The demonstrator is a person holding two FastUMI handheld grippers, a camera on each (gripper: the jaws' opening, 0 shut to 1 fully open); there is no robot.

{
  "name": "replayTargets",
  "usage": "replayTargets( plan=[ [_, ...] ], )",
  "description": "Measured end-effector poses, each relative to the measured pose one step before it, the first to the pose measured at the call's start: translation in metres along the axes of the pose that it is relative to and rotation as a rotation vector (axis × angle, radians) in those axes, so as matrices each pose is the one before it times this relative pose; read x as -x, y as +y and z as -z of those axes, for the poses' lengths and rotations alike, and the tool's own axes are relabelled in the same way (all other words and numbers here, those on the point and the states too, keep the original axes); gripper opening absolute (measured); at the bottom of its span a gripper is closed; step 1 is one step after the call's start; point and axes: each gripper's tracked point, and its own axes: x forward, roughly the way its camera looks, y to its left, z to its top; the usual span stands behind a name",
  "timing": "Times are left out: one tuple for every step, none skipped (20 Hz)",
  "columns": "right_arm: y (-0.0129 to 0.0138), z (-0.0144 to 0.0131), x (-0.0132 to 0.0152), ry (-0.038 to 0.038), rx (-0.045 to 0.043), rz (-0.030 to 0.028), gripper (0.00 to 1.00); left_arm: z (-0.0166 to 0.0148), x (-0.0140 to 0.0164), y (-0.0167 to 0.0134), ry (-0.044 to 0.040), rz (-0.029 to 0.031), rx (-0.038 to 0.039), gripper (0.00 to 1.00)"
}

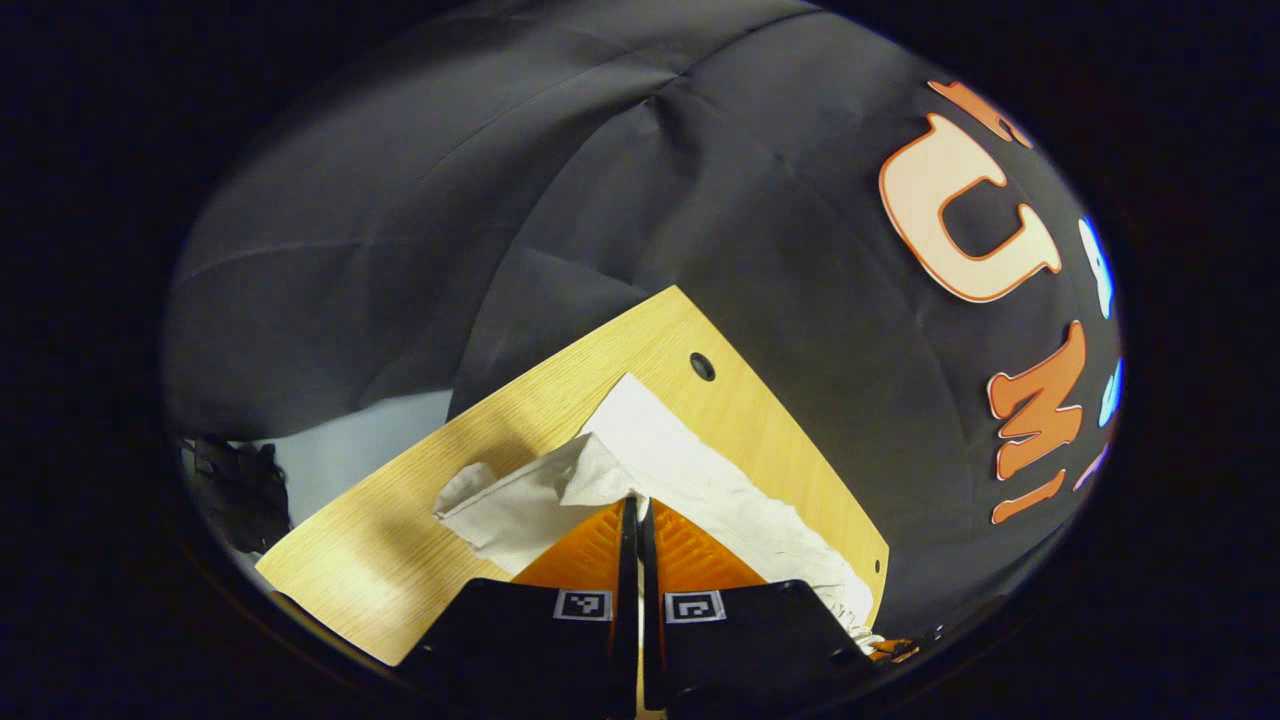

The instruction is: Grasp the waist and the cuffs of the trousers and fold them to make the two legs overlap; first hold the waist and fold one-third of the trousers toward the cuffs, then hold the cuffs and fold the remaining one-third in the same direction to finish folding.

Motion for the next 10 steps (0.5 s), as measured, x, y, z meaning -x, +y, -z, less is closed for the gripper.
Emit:
replayTargets(
  plan=[
    [0.01066, -0.00472, 0.00277, -0.00194, -0.00585, -0.02271, 0.02, -0.00216, 0.00095, 0.00005, -0.00173, 0.00925, -0.01039, 0.04],
    [0.00979, -0.00321, 0.00255, -0.00256, -0.00875, -0.02074, 0.01, -0.00159, 0.00046, -0.00048, -0.00726, 0.00754, -0.00757, 0.04],
    [0.00852, -0.00348, 0.00084, 0.00654, -0.0032, -0.01586, 0.02, -0.00123, -0.00081, 0.00207, -0.00103, -0.00285, -0.00913, 0.06],
    [0.00799, 0.00006, -0.00138, 0.00649, -0.00846, -0.00777, 0.01, -0.00105, 0.00161, -0.00266, -0.00121, -0.00198, -0.00876, 0.06],
    [0.00943, -0.00105, -0.00173, 0.00352, -0.00437, -0.01486, 0.01, -0.00094, -0.00081, -0.00007, 0.00065, 0.00026, -0.00564, 0.06],
    [0.00551, -0.00025, -0.00224, 0.00528, -0.00322, -0.00634, 0.02, -0.0011, 0.00108, -0.001, 0.00307, -0.00088, -0.00693, 0.06],
    [0.00376, -0.00131, 0.00097, 0.00723, -0.01653, -0.00192, 0.01, -0.00282, -0.00016, 0.00018, -0.00199, -0.0011, -0.00906, 0.06],
    [0.00662, -0.00175, -0.00047, 0.00907, -0.01229, -0.00977, 0.01, -0.00337, -0.0042, -0.00223, -0.00741, 0.00728, -0.0072, 0.06],
    [0.00334, -0.00403, -0.00125, 0.00102, -0.01484, -0.00588, 0.01, -0.00655, -0.00608, -0.00223, -0.00667, 0.00791, -0.0039, 0.06],
    [0.0045, -0.00303, -0.00296, 0.0073, -0.01109, -0.00393, 0.01, -0.0071, -0.00826, -0.00192, -0.00559, -0.0004, -0.00545, 0.06]
  ],
)
